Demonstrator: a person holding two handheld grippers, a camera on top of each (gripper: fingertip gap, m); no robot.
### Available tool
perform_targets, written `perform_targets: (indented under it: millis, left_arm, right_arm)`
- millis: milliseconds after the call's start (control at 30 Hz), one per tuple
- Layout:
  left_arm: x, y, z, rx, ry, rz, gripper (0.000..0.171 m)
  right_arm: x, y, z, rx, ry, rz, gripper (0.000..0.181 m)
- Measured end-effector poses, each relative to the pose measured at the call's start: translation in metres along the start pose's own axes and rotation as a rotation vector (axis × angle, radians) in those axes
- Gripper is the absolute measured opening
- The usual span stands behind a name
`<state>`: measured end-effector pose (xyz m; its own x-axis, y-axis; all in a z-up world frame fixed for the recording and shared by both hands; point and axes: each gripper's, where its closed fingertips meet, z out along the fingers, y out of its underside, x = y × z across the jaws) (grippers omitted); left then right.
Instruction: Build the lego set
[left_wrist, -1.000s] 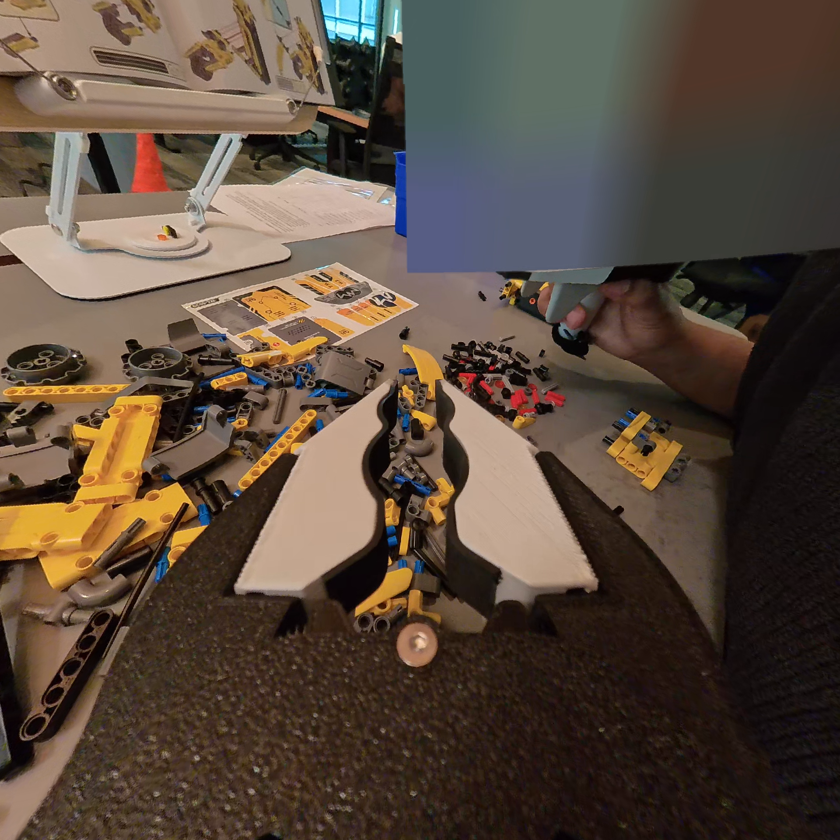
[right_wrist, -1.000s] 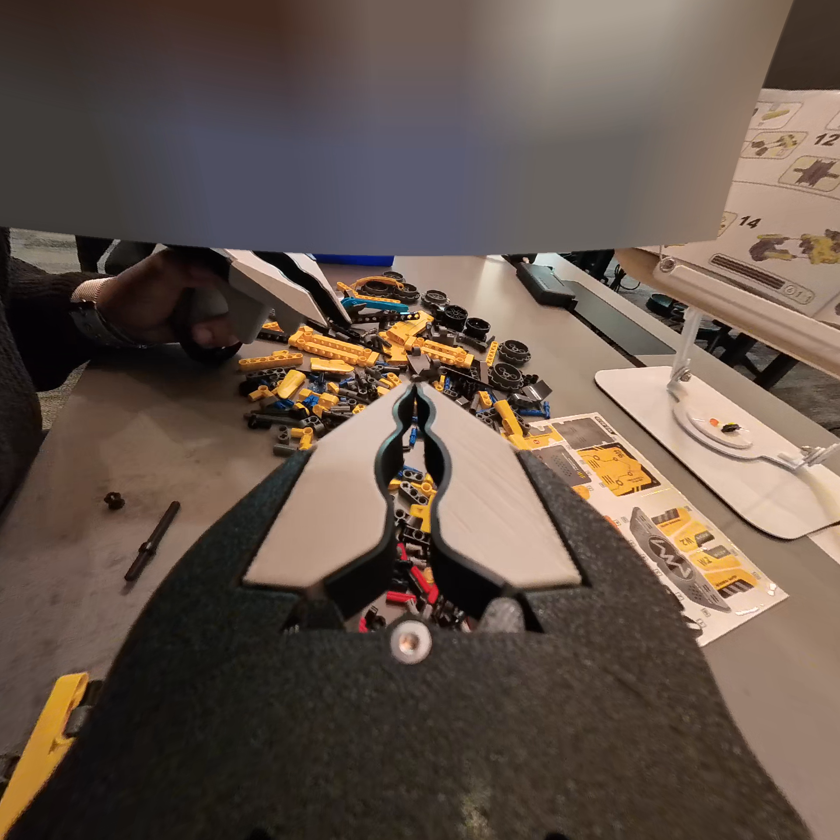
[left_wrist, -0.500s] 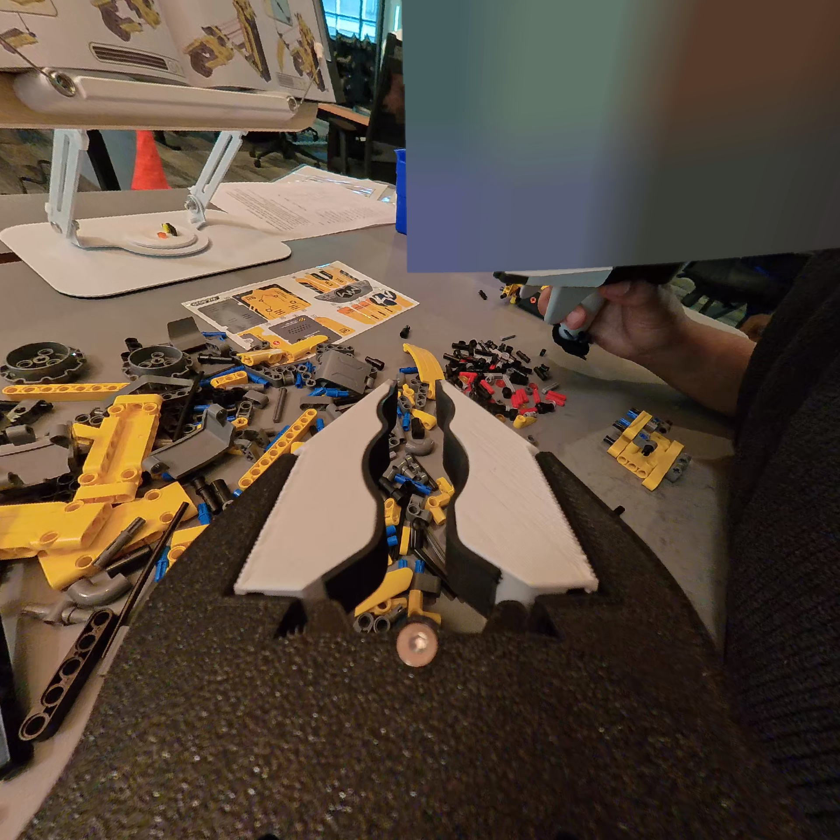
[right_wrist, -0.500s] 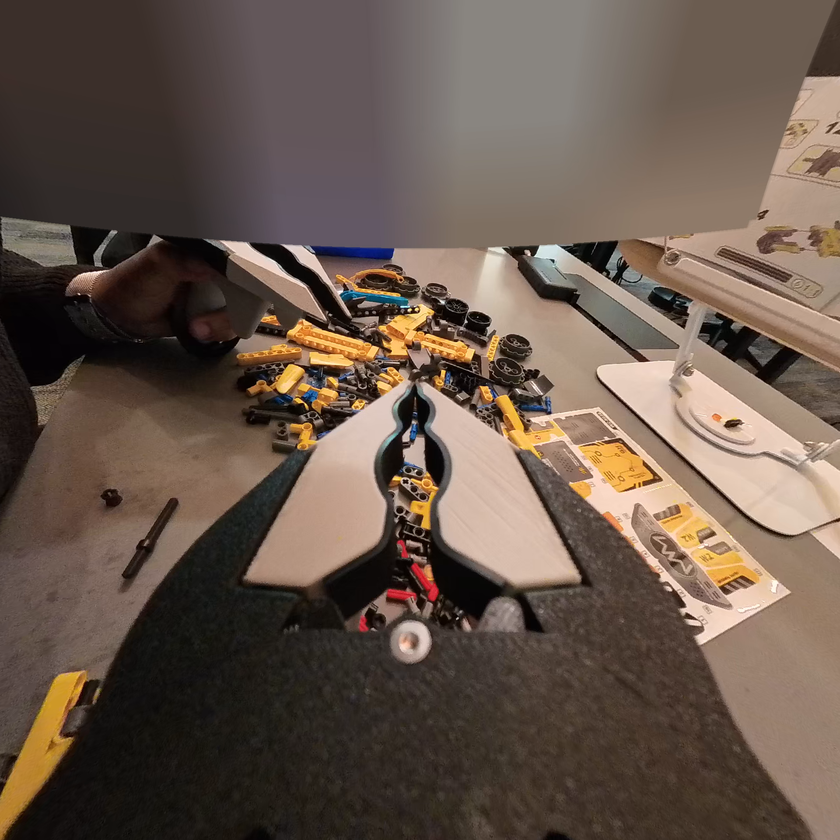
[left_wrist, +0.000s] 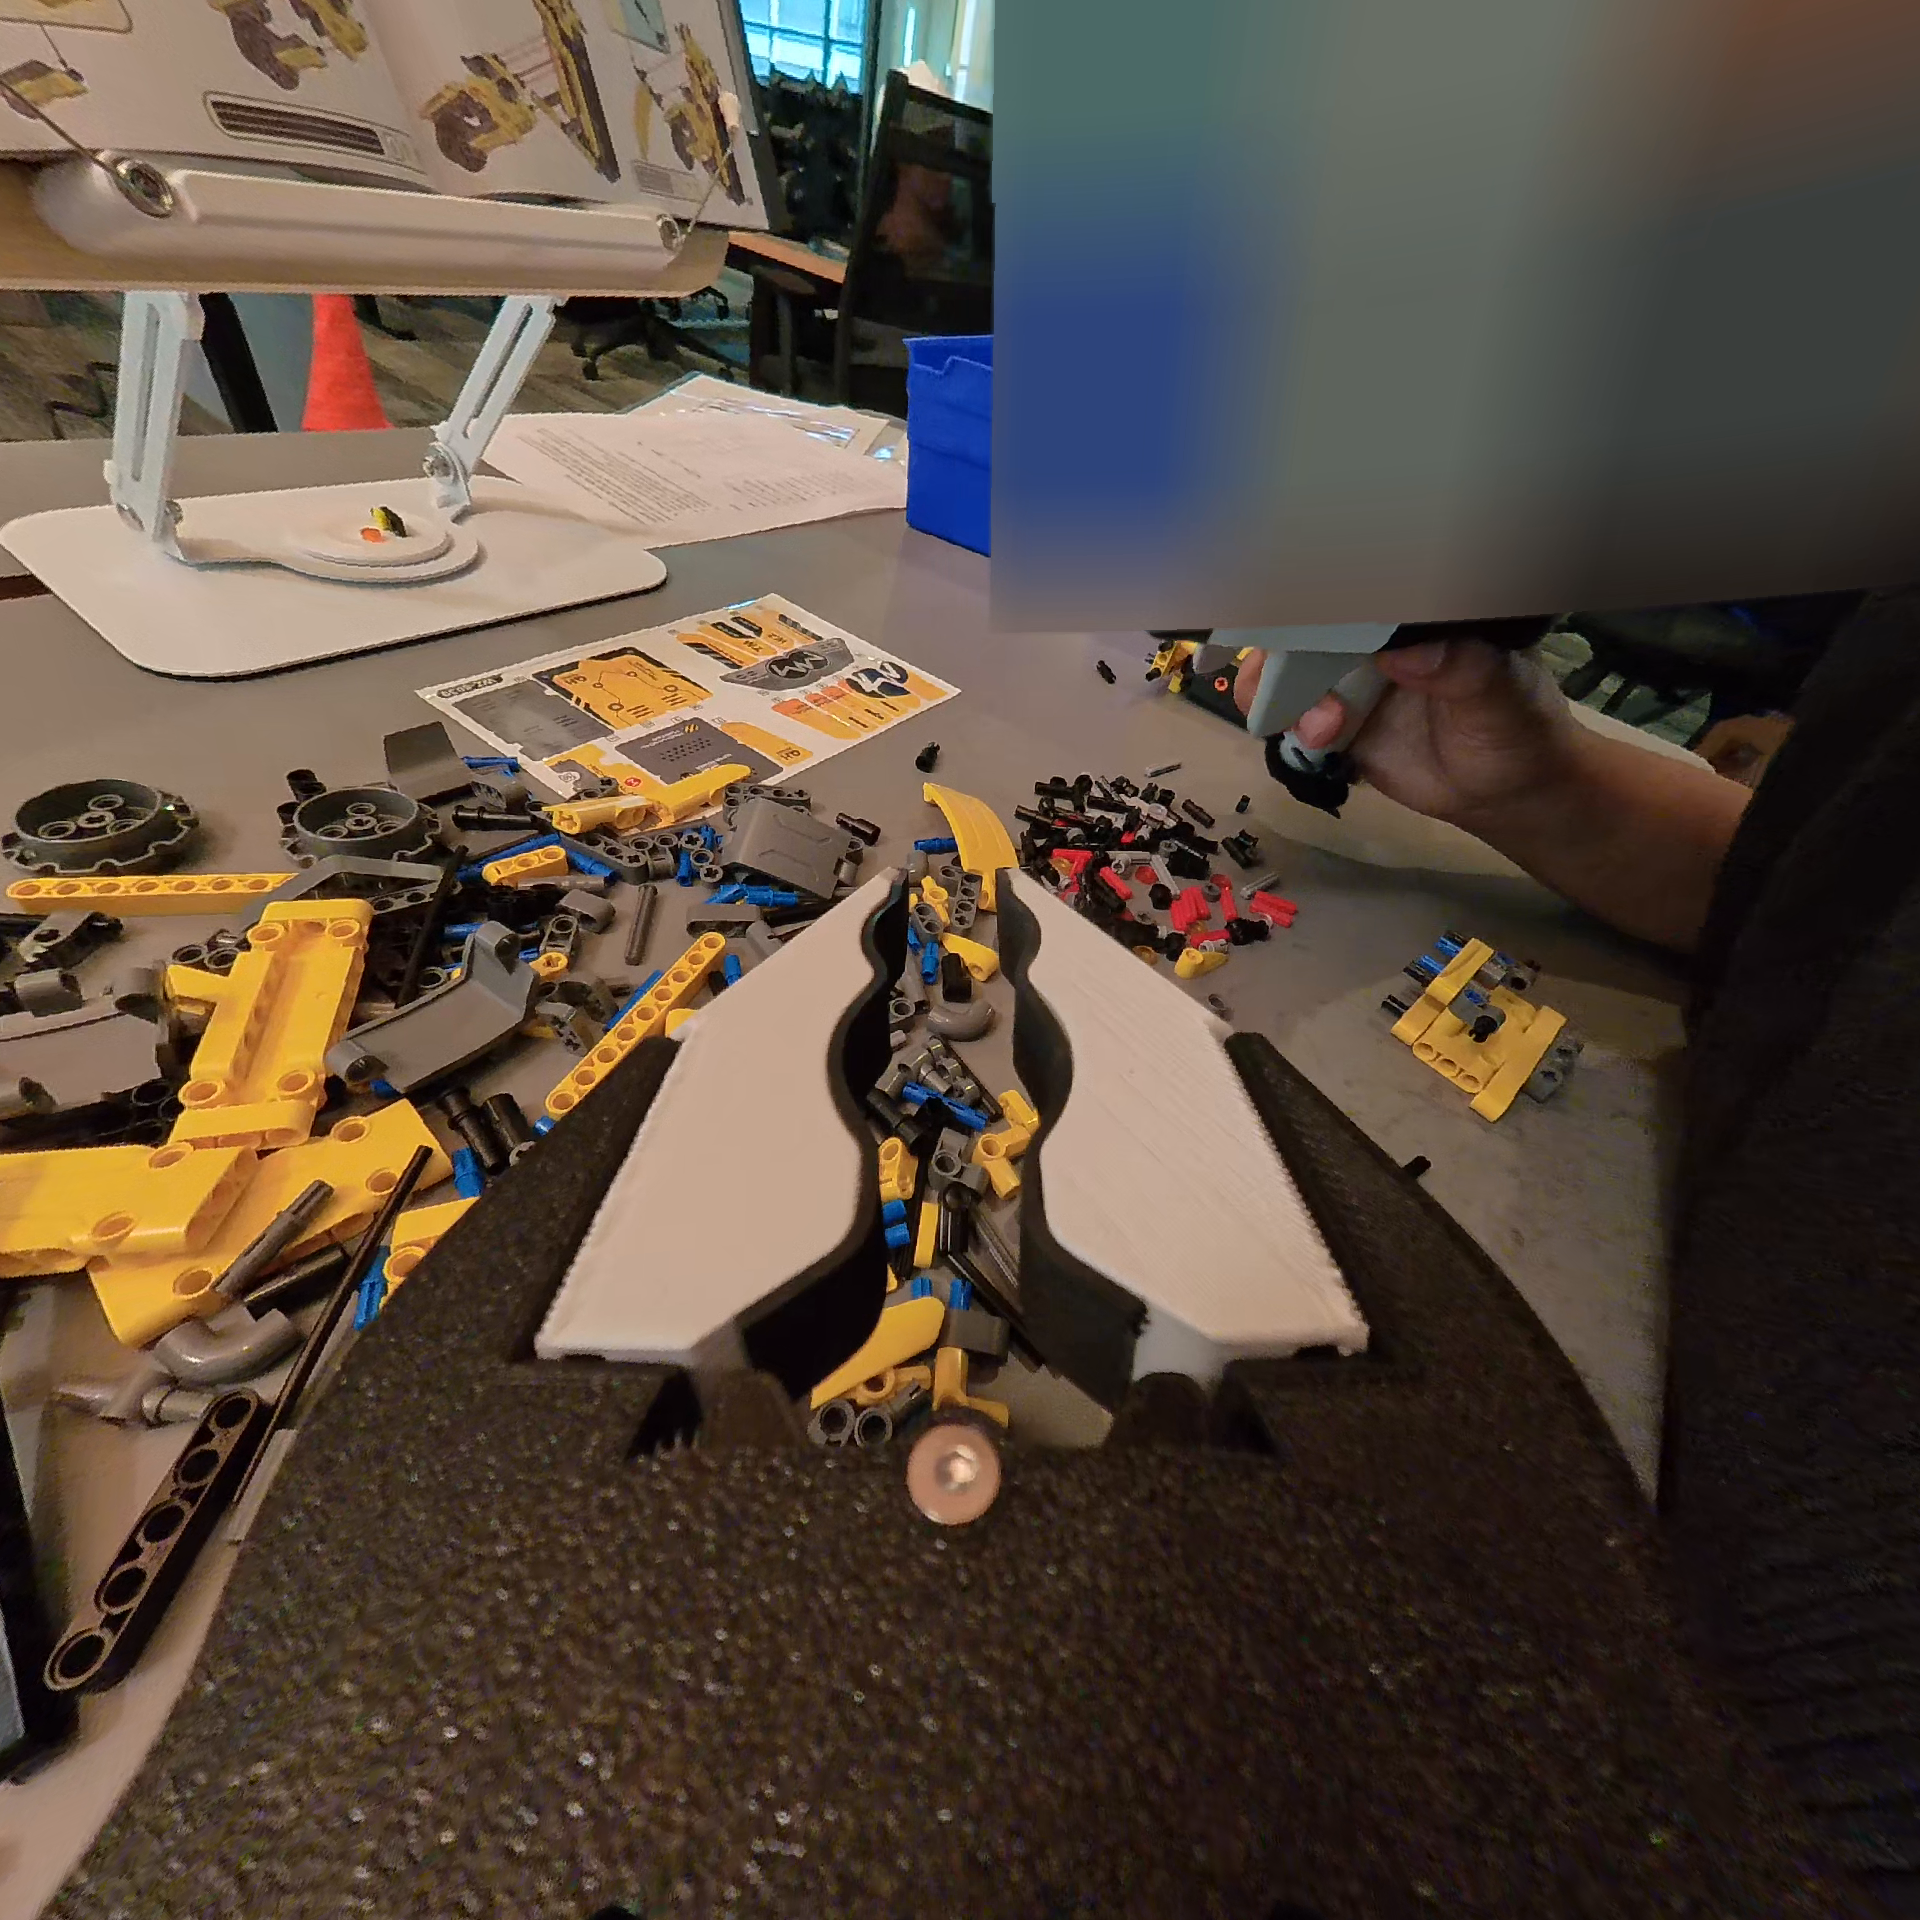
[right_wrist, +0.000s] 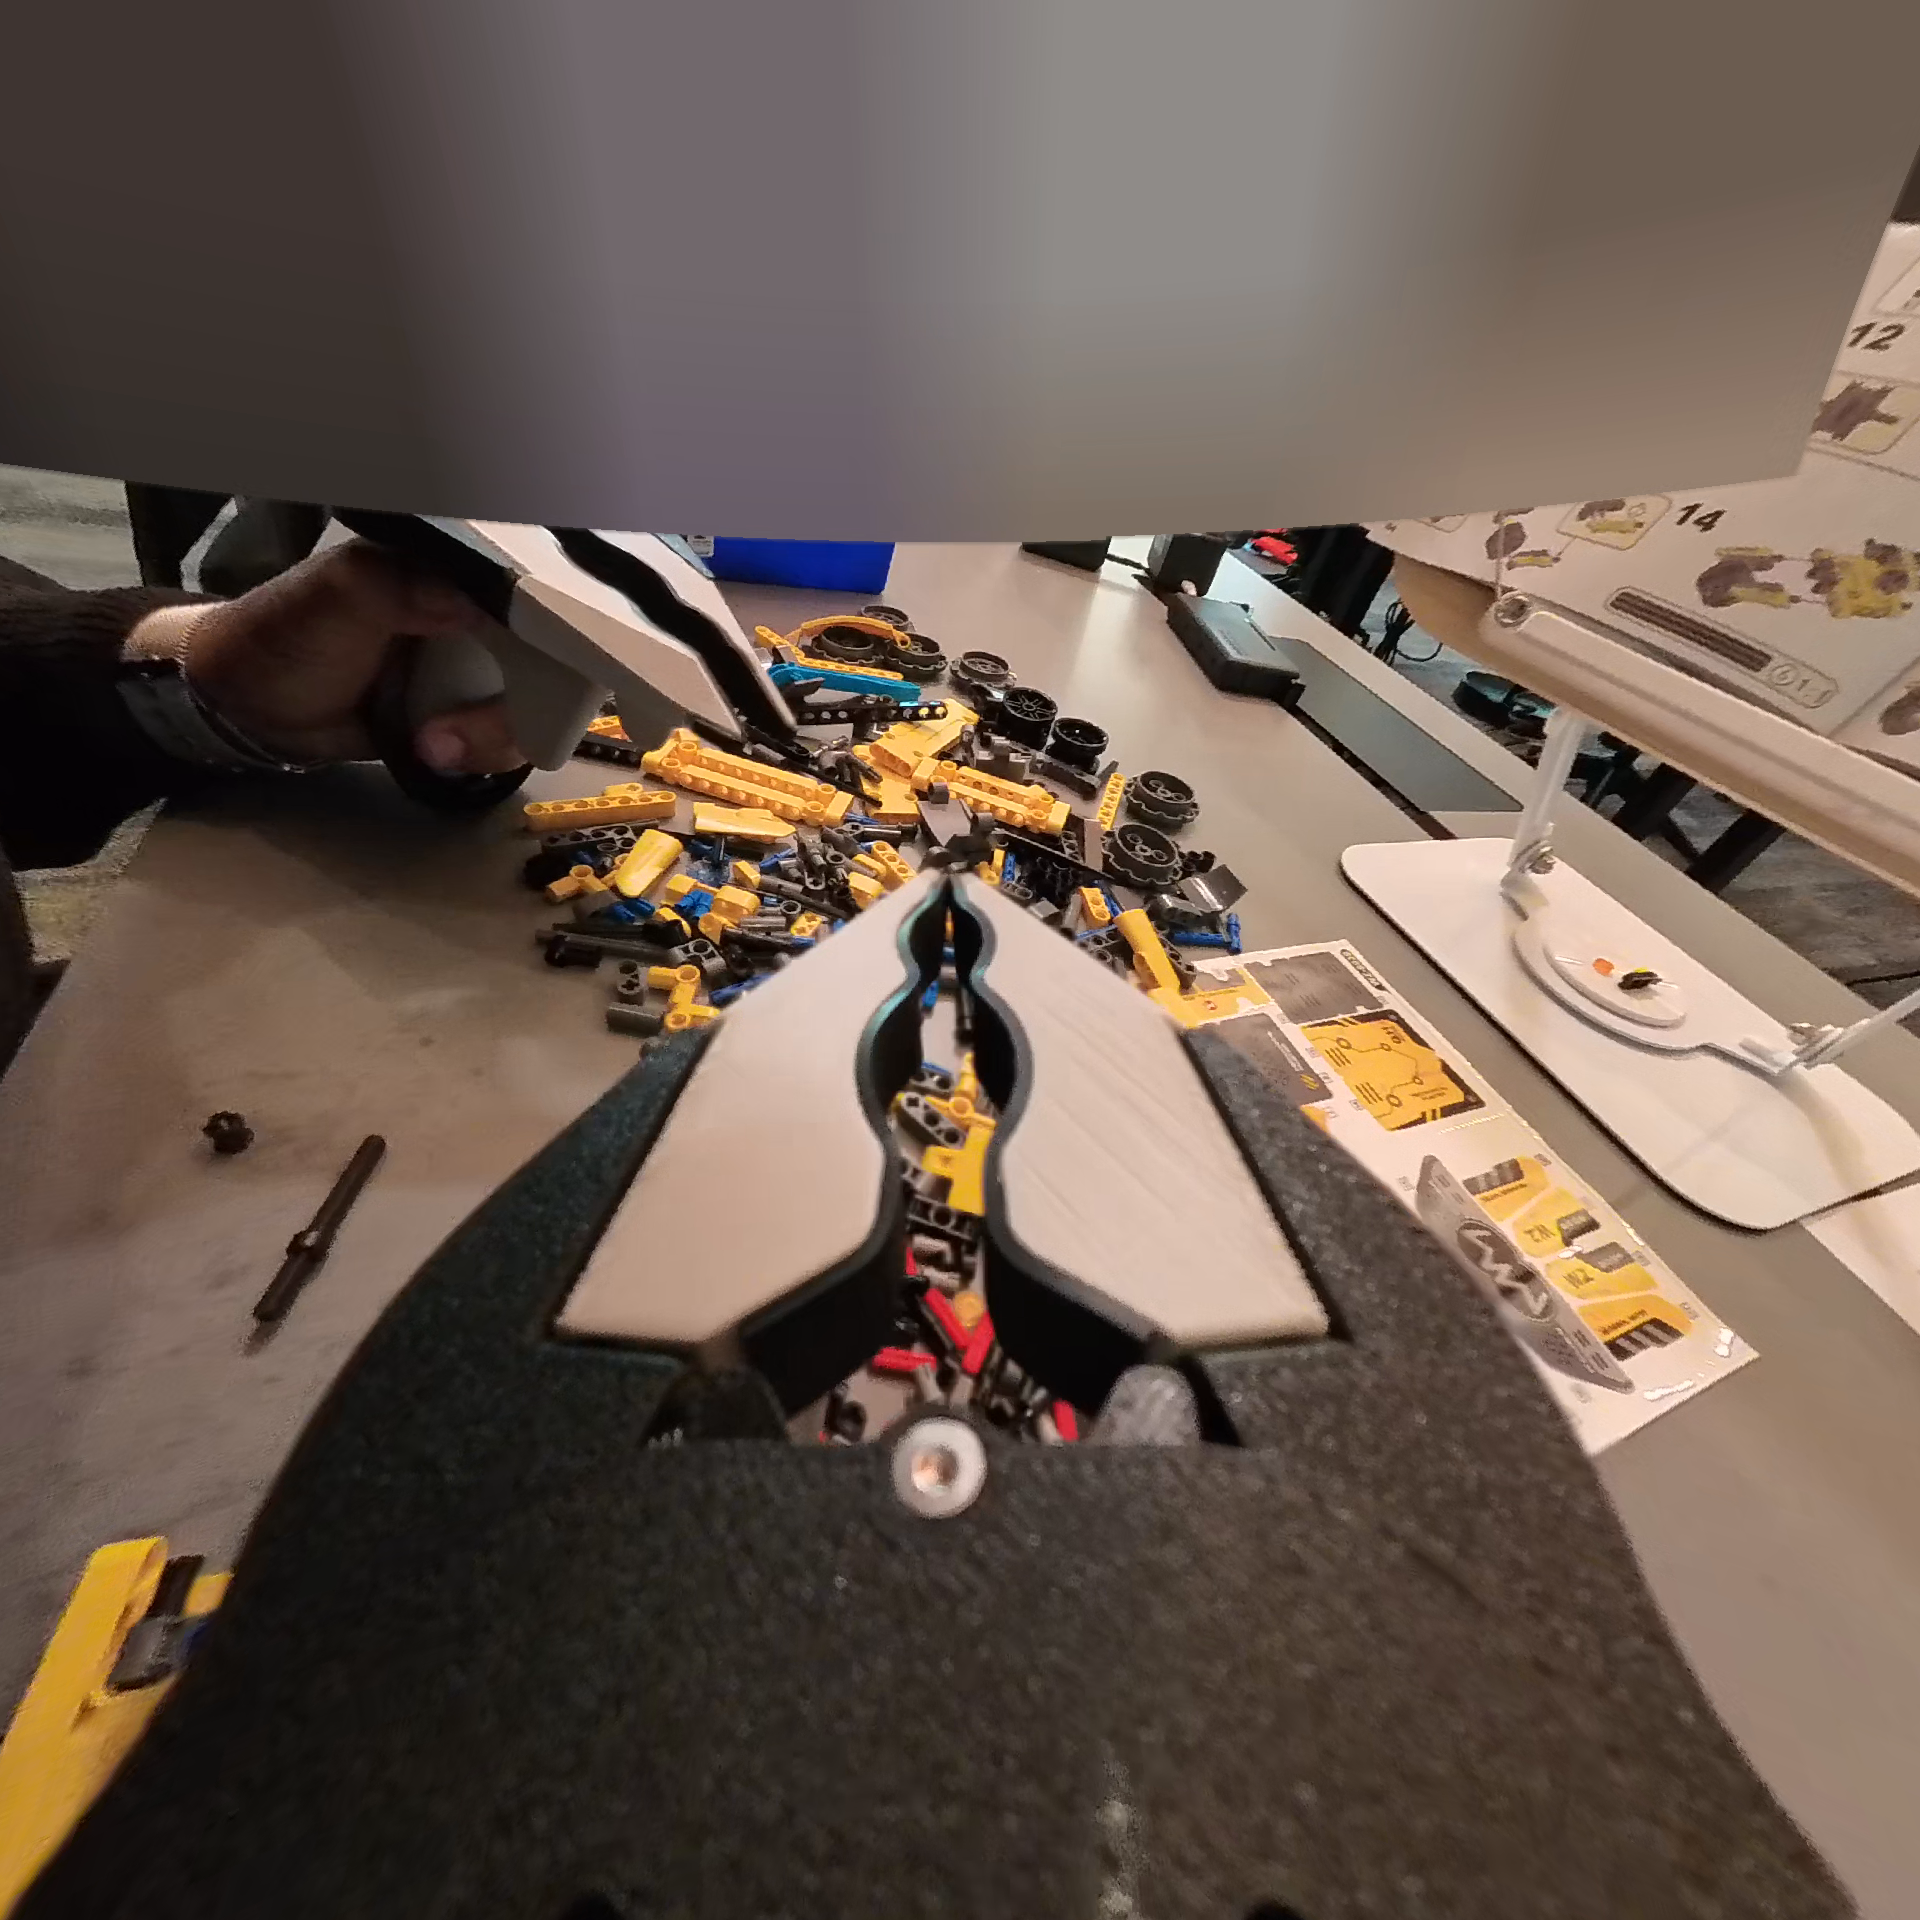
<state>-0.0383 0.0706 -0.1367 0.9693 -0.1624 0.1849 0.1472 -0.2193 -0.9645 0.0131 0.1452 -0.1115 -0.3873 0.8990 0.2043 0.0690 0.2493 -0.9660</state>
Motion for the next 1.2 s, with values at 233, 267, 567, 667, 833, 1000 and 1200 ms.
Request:
perform_targets:
  millis: [233, 267, 567, 667, 833, 1000, 1200]
  left_arm:
    - [-0.001, -0.001, -0.001, 0.009, -0.003, -0.001, 0.016]
    - [-0.001, -0.001, -0.001, 0.011, -0.003, -0.001, 0.016]
    - [0.0, -0.011, -0.01, 0.078, -0.024, 0.046, 0.016]
    - [0.0, -0.019, -0.016, 0.126, -0.032, 0.058, 0.016]
    - [-0.001, -0.02, -0.016, 0.128, -0.028, 0.044, 0.016]
    - [0.001, -0.018, -0.015, 0.119, -0.033, 0.065, 0.016]
    - [-0.001, -0.016, -0.013, 0.102, -0.041, 0.068, 0.016]
  right_arm:
    - [0.003, -0.001, -0.002, 0.005, 0.012, -0.001, 0.0]
    - [0.003, -0.003, -0.003, 0.007, 0.017, -0.012, 0.0]
    - [0.003, -0.02, -0.012, 0.041, 0.078, -0.152, 0.0]
    - [0.004, -0.028, -0.017, 0.067, 0.105, -0.167, 0.0]
    - [0.018, -0.045, -0.032, 0.169, 0.216, -0.176, 0.0]
    - [0.026, -0.038, -0.032, 0.162, 0.213, -0.099, 0.0]
    - [0.029, -0.034, -0.03, 0.193, 0.176, 0.022, 0.0]
